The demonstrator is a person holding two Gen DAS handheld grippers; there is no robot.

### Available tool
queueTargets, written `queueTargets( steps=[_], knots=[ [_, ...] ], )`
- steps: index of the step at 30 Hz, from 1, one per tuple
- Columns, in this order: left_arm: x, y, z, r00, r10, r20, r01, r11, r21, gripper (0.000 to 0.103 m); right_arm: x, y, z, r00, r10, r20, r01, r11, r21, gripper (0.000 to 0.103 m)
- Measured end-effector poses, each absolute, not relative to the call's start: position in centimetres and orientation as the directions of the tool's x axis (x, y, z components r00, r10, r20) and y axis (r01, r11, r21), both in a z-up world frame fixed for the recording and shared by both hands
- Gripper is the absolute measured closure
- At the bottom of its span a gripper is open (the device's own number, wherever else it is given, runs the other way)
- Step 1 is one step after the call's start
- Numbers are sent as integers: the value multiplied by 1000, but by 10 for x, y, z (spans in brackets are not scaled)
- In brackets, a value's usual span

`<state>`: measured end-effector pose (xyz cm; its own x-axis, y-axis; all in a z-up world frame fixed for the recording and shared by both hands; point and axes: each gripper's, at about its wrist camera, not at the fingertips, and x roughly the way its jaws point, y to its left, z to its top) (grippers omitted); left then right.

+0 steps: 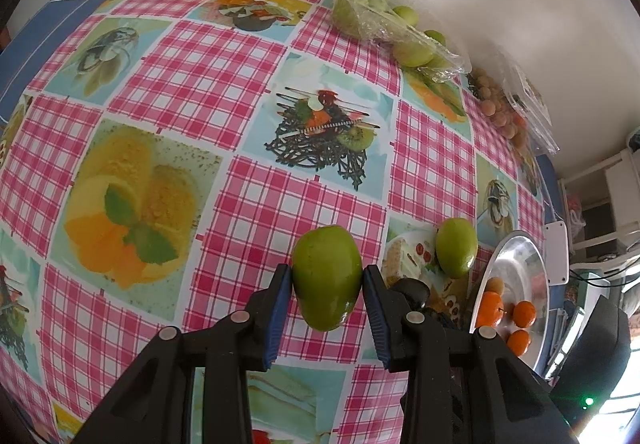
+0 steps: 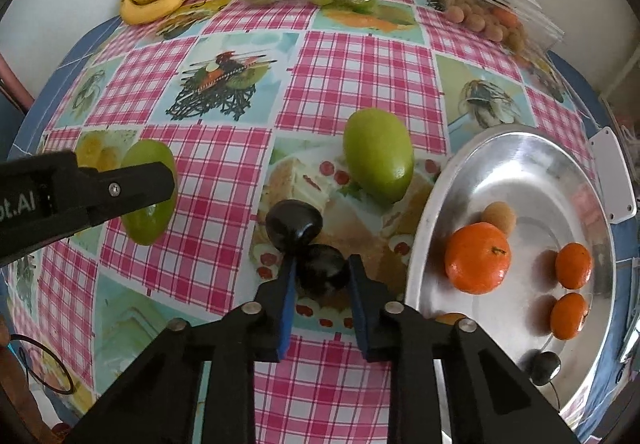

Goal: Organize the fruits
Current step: 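Carry the green fruit and the plum over the steel bowl with both grippers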

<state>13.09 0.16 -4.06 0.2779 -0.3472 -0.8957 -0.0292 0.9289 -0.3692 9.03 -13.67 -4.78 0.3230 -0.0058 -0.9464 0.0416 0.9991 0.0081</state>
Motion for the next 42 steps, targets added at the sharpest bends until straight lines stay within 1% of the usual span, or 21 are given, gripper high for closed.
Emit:
queueTargets(
  steps=[12,25,34,42],
  knots=[
    [130,3,-36,290,-349,-891,-30,927,-373,64,83,-141,-30,363,10,-932,63,997,35,78],
    [126,-2,-15,335,-377,-863,-1,916,-401,64,76,-158,0,445,30,-895,123,988,95,78],
    [113,-41,3,345,-404,-847,114,914,-390,64,60,-213,2,431,-40,-902,284,954,93,78],
    [88,-110,0,257,-468,-846,277,874,-399,64,39,-265,-6,388,-79,-918,407,909,93,78]
  ],
)
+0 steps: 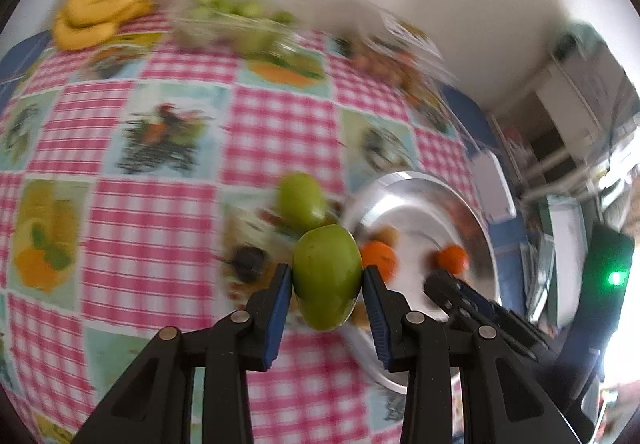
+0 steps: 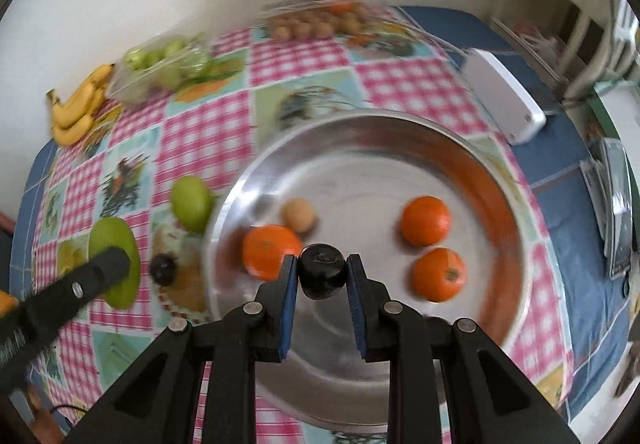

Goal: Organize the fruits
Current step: 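Carry the green fruit and the plum over the steel bowl with both grippers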

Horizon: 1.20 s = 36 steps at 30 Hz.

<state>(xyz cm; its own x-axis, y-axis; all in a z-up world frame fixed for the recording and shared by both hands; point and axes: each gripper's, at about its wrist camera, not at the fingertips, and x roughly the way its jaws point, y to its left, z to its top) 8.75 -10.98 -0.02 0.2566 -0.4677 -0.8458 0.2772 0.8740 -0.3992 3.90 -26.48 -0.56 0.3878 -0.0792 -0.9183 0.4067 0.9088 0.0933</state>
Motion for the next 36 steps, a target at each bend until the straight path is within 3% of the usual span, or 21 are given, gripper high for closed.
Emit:
queueTargets(
  steps=[6,26,36],
  knots=[
    [69,-152,-11,198,-472,-859,358,851,-385,64,29,-289,-10,359,-80,-930,434,896,91,77],
    [70,-164,-36,125,-459,-879,333,854,-399,64,18,-303,-31,306,3,-952,462,874,151,77],
    [71,-156,-29,108,-499,-860,313,838,-447,57,21,-305,-23,352,9,-936,473,861,186,72]
  ],
)
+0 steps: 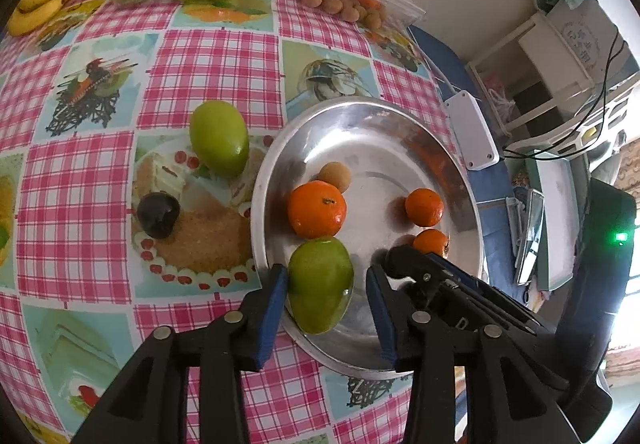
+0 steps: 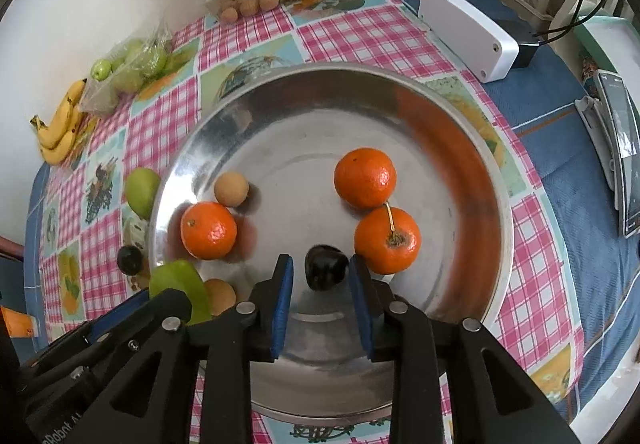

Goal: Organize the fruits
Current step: 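Carry the green fruit and the plum over the steel bowl with both grippers, then open the left gripper over the bowl while the right gripper releases the plum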

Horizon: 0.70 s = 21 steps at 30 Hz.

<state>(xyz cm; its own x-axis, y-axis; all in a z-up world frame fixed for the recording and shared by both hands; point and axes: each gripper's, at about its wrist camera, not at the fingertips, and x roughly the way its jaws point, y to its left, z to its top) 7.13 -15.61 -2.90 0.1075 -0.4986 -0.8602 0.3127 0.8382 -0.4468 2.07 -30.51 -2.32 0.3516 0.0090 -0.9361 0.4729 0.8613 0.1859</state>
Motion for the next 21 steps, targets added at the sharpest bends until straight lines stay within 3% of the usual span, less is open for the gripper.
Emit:
queueTargets(
  steps=[12,15,17,18,19,21],
  knots=[
    [87,-118,-18,178,-498,-849,235,859,-454,49,20,-303,-12,393,-3,-920,465,863,196,71],
    [95,-102,-17,219,-451,-865,197,889,-413,43,21,-300,-12,394,-3,-919,455,870,192,71],
    [99,-91,-18,245,-410,-878,170,910,-377,33,23,-295,-11,393,-6,-920,441,878,183,70],
    [102,-85,-19,258,-387,-885,151,921,-358,29,24,-291,-11,392,-6,-920,432,884,178,60],
    [105,-81,-19,266,-367,-891,137,930,-342,22,26,-288,-11,391,-9,-920,424,889,172,44],
    [109,-71,-21,283,-314,-906,104,949,-296,15,28,-282,-11,391,-16,-920,413,897,160,31]
  ],
)
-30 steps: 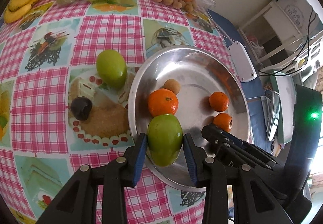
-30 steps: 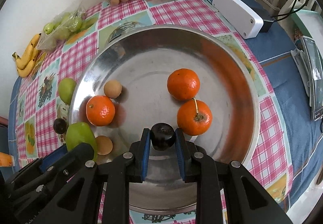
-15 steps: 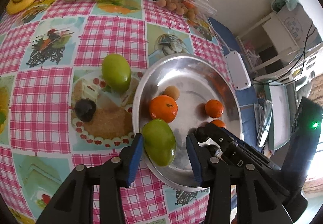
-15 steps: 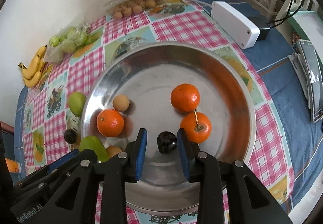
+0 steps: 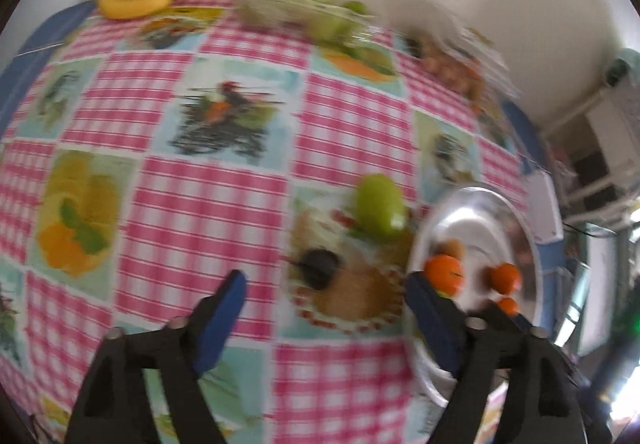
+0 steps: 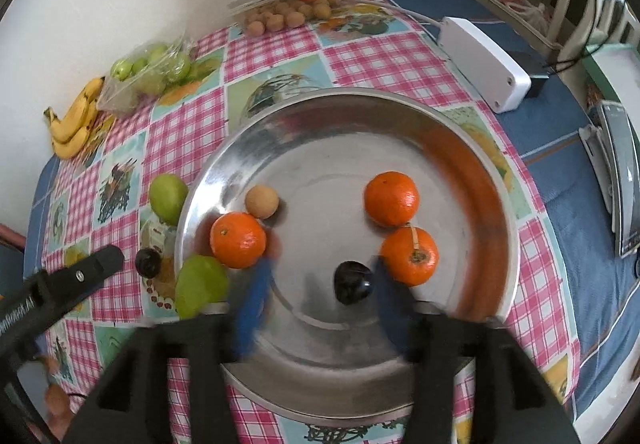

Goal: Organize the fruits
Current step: 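Open the left gripper over the bowl while the right gripper releases the plum, then grasp the remaining dark plum with the left gripper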

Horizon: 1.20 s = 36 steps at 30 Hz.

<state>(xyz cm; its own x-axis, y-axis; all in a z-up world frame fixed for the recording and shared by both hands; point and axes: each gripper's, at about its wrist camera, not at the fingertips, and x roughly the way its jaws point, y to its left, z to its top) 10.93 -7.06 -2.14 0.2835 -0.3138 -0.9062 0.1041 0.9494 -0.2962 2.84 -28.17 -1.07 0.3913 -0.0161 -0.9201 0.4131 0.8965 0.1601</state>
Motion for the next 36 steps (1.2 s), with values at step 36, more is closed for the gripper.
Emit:
queueTargets(
  steps=[36],
  knots=[
    [124,-57,-46,312,-203,-928,77,979,-189,0,50,-263,-17,391,-39,-920,403,906,133,3]
  ],
)
